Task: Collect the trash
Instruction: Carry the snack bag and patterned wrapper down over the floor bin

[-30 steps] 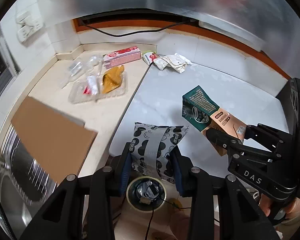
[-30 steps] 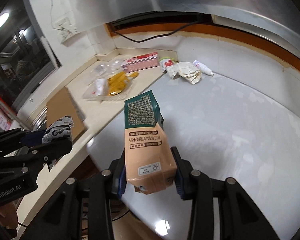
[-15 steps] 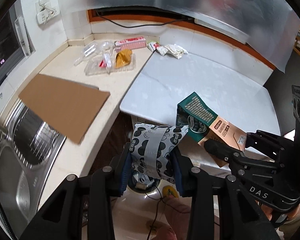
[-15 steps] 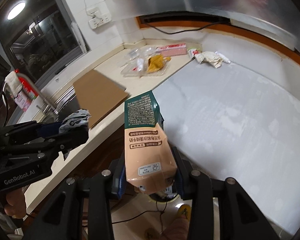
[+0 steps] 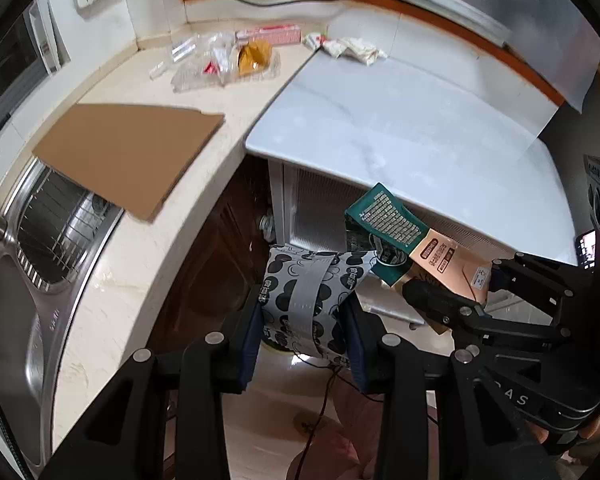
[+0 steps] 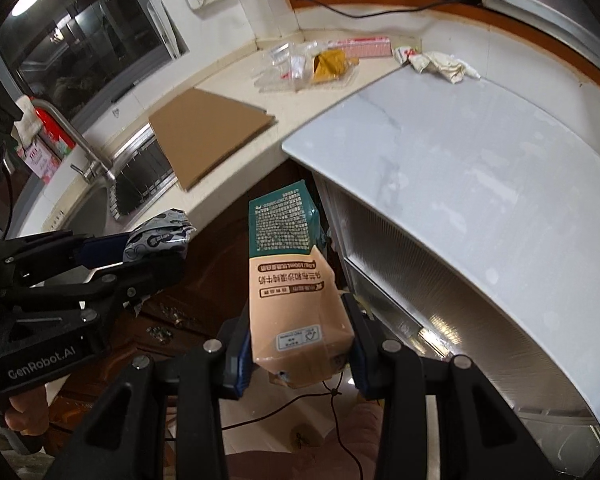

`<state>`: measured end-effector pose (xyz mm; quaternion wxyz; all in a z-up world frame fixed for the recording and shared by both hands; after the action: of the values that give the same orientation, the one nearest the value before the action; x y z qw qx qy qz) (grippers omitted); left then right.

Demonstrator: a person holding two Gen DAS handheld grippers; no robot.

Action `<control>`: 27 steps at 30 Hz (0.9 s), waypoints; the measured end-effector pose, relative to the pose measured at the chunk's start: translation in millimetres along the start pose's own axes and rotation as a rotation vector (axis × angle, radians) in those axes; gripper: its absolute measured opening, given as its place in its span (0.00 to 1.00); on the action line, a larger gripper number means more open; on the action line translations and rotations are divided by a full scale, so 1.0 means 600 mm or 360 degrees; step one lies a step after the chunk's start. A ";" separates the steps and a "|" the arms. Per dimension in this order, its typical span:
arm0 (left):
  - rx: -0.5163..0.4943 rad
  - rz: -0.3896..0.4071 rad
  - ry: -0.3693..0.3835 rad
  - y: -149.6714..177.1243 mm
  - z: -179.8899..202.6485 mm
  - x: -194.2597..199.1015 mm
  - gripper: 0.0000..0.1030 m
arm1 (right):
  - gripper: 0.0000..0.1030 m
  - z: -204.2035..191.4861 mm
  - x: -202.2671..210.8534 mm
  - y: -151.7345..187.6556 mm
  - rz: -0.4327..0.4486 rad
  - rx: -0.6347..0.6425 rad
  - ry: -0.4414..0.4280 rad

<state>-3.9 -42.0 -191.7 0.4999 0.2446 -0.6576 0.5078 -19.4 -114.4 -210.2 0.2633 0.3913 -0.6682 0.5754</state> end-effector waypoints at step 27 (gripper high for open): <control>0.0319 -0.0438 -0.0096 0.133 -0.101 -0.355 0.34 | 0.38 0.101 -0.330 0.131 -0.0518 -0.0139 0.0061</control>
<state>35.6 2.8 -419.2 0.5178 0.3962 -0.5787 0.4899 31.4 -127.5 -425.3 0.3825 0.4716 -0.6152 0.5027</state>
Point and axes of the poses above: each gripper's, at about its wrist camera, not at the fingertips, and x roughly against the way its jaws point, z to its right, y to its underside, the point moved 9 cm from there along -x, roughly the way its jaws point, and after that the axes turned 2 degrees about -y, right-handed, at the moved point
